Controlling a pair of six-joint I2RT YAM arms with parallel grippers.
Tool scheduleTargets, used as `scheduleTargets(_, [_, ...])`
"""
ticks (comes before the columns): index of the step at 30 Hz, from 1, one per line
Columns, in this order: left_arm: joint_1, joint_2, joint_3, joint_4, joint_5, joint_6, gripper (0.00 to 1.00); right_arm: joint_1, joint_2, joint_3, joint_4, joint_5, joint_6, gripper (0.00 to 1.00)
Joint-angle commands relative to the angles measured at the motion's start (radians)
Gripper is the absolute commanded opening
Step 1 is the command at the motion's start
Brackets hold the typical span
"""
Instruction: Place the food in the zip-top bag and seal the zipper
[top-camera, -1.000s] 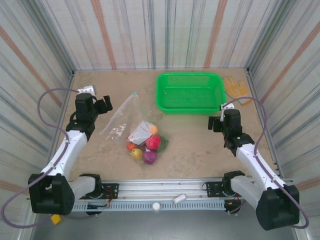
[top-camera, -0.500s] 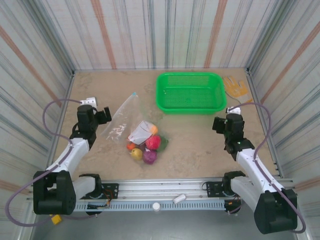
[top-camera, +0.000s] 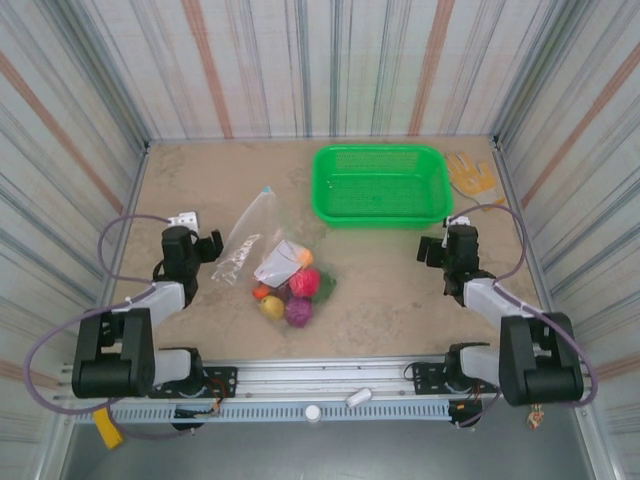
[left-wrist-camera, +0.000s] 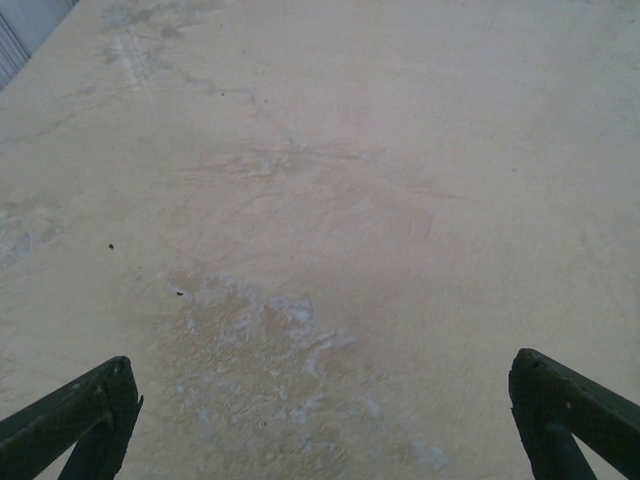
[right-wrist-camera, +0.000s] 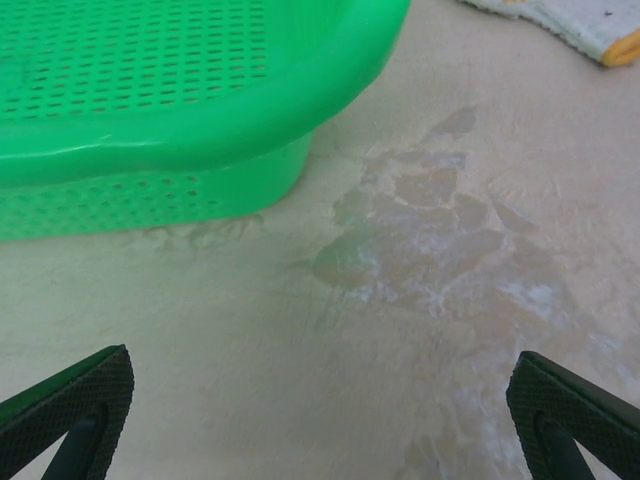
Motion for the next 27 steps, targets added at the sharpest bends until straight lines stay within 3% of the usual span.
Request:
scheduleTargets(1, [0.010, 0.058, -0.013, 0.253, 0.099, 0.073, 0.99, -0.033, 0.055, -0.046, 0.348, -0.102, -0.051, 0.99])
scheduleTargets(3, [0.011, 0.123, -0.032, 0.336, 0.099, 0.071, 0.99, -0.038, 0.099, -0.054, 0.445, -0.084, -0.089, 0.99])
scheduleTargets(6, [0.013, 0.233, -0.092, 0.576, 0.048, 0.056, 0.99, -0.075, 0.181, -0.067, 0.567, -0.172, -0.107, 0.99])
scheduleTargets(8, [0.015, 0.194, -0.017, 0.361, 0.119, 0.070, 0.99, -0.094, 0.251, -0.096, 0.672, -0.209, -0.098, 0.99])
scheduleTargets(10, [0.011, 0.232, 0.026, 0.345, 0.189, 0.114, 0.99, -0.097, 0.329, -0.108, 0.795, -0.204, -0.093, 0.99])
scheduleTargets(12, [0.005, 0.216, 0.045, 0.275, 0.190, 0.116, 0.99, -0.104, 0.293, -0.010, 0.543, -0.217, -0.092, 0.99])
scheduleTargets(14, [-0.002, 0.231, 0.050, 0.289, 0.173, 0.120, 0.99, -0.139, 0.326, -0.002, 0.580, -0.229, -0.052, 0.99])
scheduleTargets(15, [-0.007, 0.222, 0.053, 0.269, 0.163, 0.122, 0.99, -0.126, 0.312, 0.016, 0.517, -0.199, -0.055, 0.99])
scheduleTargets(27, [-0.016, 0.219, 0.052, 0.267, 0.146, 0.126, 0.99, -0.118, 0.309, 0.003, 0.545, -0.179, -0.056, 0.99])
